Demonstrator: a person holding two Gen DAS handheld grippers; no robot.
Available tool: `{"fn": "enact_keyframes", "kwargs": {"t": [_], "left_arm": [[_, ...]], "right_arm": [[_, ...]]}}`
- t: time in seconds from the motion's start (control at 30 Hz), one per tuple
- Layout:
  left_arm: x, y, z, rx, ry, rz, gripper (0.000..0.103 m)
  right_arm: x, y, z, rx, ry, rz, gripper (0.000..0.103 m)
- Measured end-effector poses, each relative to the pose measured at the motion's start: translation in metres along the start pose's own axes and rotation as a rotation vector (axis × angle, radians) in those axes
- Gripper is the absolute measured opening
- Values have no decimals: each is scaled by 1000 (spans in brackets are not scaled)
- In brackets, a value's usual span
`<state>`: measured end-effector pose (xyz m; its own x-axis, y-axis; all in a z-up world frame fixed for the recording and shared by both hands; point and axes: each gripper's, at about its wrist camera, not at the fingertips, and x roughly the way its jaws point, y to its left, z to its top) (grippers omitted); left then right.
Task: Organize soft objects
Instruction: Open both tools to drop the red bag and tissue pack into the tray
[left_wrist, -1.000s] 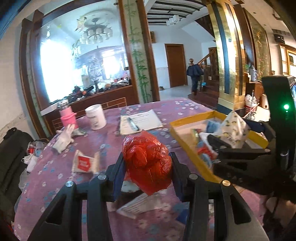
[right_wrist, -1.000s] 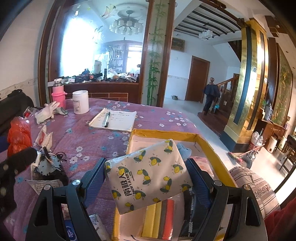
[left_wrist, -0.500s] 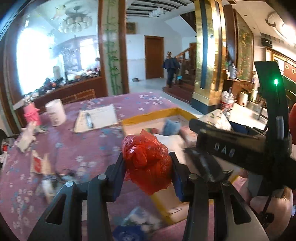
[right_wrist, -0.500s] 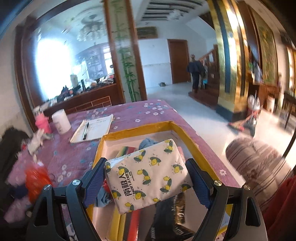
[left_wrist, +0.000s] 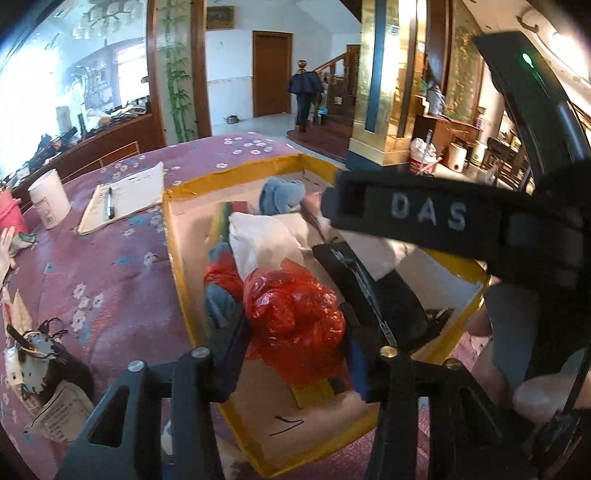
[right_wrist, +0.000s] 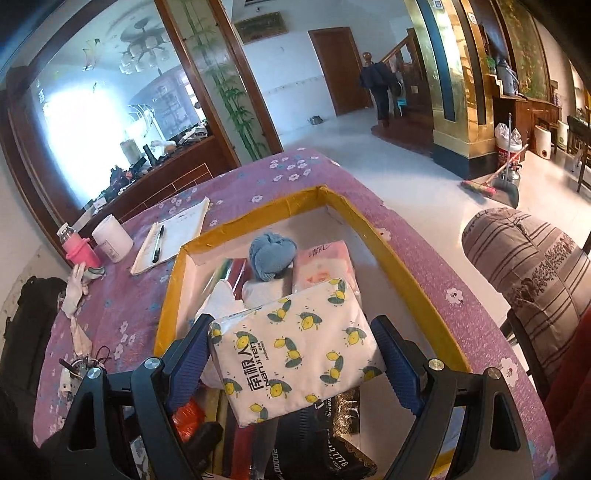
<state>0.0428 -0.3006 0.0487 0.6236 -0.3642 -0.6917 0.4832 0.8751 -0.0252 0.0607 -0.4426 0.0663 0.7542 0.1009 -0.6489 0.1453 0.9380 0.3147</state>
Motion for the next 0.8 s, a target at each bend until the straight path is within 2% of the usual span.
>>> {"fn": "enact_keyframes", "kwargs": {"t": [0.03, 0.1, 0.13, 0.4, 0.8], "left_arm": [[0, -1, -1, 3, -1, -4, 54], [-4, 0, -2, -1, -10, -9, 69], [-6, 0, -2, -2, -18, -11, 72], [-12, 4, 1, -8, -35, -14, 73], [-34, 10, 4, -25, -66, -7, 73]], "right_arm": [[0, 0, 0, 0, 0, 3, 89], [1, 2, 0, -5, 7, 5, 89], [2, 2, 0, -7, 8, 5, 89], [-1, 2, 0, -2, -7, 1, 90], [-17, 5, 2, -3, -81, 33, 92]]}}
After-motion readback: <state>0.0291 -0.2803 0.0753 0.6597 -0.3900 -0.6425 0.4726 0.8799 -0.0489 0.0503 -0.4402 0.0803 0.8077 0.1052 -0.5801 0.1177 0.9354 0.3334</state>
